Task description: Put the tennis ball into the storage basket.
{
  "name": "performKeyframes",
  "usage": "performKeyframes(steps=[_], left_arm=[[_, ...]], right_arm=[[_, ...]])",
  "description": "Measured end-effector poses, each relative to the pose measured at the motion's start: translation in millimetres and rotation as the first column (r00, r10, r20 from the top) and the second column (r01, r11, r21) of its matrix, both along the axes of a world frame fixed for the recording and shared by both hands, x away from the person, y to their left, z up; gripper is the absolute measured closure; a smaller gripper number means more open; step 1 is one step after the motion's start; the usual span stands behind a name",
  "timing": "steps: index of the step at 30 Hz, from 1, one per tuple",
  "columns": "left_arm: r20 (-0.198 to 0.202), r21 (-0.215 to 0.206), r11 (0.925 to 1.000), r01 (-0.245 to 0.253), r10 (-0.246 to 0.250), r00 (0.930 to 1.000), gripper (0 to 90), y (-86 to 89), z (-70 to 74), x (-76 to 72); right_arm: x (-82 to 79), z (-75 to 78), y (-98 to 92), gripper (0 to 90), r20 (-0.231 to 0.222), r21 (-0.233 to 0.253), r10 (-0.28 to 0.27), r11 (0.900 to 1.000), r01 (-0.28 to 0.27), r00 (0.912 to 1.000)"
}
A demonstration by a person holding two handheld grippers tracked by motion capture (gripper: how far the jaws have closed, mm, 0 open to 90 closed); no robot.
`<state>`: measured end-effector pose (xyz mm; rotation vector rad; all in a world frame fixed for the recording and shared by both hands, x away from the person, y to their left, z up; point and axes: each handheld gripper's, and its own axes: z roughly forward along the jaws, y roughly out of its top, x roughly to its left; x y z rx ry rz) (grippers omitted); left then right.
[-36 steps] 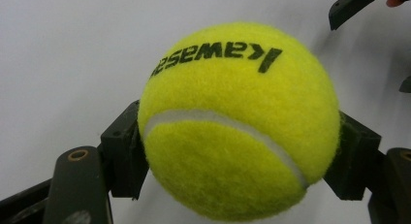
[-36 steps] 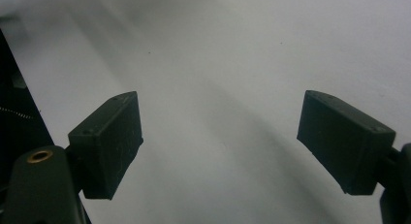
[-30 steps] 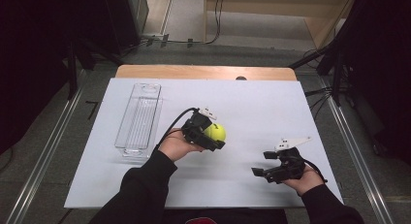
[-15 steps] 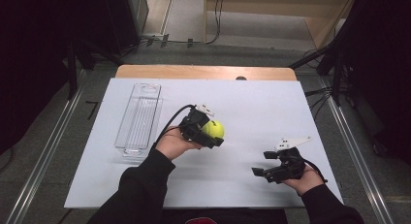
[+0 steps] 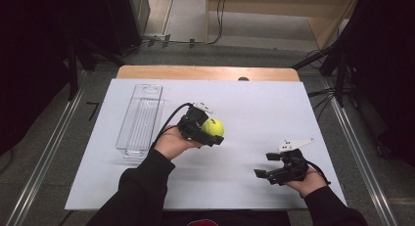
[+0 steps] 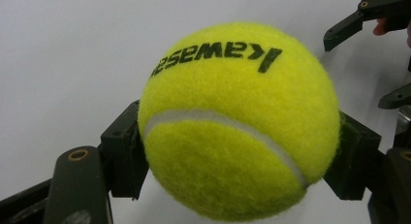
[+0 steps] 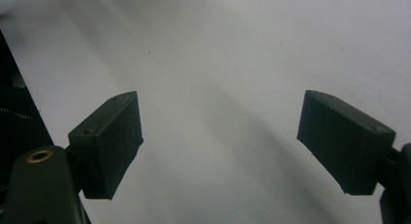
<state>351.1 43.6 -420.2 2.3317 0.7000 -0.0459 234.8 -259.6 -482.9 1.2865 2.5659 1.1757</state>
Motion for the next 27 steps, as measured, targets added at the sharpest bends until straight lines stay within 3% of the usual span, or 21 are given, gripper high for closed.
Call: performKeyframes(steps=[12,27], left_arm=[[-0.014,0.006,0.9995,-0.031,0.032,0.9994,25.6,9.3,5.9,4.3],[-0.006,0.016,0.9994,-0.032,0.032,0.9995,25.6,16.8,9.4,7.7]], right_arm=[[0.3,0.0,0.2,14.1,0.000,0.002,0.000,1.000,0.000,1.0000],[0.3,0.0,-0.1,14.1,0.002,0.002,0.002,1.000,-0.002,1.0000]])
